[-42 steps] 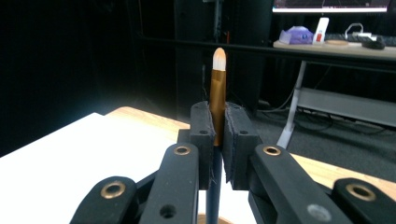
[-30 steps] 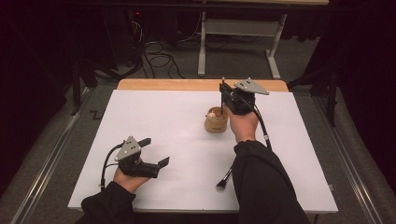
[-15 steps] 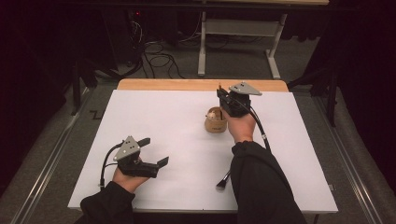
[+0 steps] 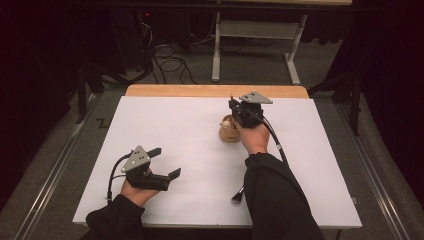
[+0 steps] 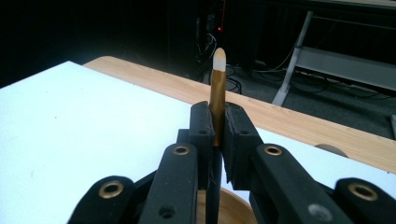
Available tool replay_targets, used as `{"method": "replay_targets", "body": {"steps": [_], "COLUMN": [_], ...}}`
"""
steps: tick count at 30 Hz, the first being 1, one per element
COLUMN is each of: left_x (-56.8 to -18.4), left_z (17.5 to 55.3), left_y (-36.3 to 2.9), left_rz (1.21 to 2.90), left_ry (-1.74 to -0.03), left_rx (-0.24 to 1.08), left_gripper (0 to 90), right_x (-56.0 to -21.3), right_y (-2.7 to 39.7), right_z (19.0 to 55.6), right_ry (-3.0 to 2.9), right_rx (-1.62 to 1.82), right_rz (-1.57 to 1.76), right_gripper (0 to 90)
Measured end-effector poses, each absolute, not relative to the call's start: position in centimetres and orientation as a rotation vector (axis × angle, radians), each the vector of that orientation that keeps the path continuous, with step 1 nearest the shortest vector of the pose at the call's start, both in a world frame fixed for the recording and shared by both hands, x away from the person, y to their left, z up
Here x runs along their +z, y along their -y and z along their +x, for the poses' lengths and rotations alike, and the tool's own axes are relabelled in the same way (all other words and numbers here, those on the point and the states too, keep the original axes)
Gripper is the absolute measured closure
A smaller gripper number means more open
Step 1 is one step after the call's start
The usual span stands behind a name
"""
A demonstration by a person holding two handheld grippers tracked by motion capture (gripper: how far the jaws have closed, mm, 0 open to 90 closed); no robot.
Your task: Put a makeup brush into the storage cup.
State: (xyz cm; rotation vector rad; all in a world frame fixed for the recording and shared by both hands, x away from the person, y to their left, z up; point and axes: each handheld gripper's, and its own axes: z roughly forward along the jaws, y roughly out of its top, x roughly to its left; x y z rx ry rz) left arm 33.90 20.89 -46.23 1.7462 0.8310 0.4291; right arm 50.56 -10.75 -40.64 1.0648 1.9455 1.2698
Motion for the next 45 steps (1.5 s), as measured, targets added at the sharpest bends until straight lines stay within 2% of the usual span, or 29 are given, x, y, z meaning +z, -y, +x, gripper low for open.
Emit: {"method": "replay_targets", "body": {"steps": [2,4,8,15,40,45], "left_x": [-46.2,-46.2,-46.2,-46.2,-46.2,-46.2], "left_z": [33.9,33.9,33.9,33.9,33.9,34.0], "left_y": [-20.9,-20.9,-20.9,-20.8,-20.9,-21.0], "left_rz": [1.747,1.748,1.746,1.746,1.746,1.742], "left_ry": [-0.83,-0.829,-0.83,-0.826,-0.839,-0.846], "left_rx": [0.428,0.428,0.428,0.427,0.434,0.438], "left_gripper": [0.2,0.2,0.2,0.2,0.2,0.2], "right_x": [-40.7,-40.7,-40.6,-40.2,-41.0,-41.0], "right_y": [10.7,10.6,10.8,11.1,14.5,15.1], "right_z": [50.6,50.6,50.4,49.7,44.8,43.8], "right_ry": [-1.949,-1.951,-1.97,-1.993,-1.964,-1.969], "right_rx": [1.273,1.28,1.304,1.315,1.308,1.312], "right_rz": [1.065,1.072,1.086,1.116,1.142,1.118], "right_gripper": [82.2,70.1,55.0,40.9,1.6,0.5]}}
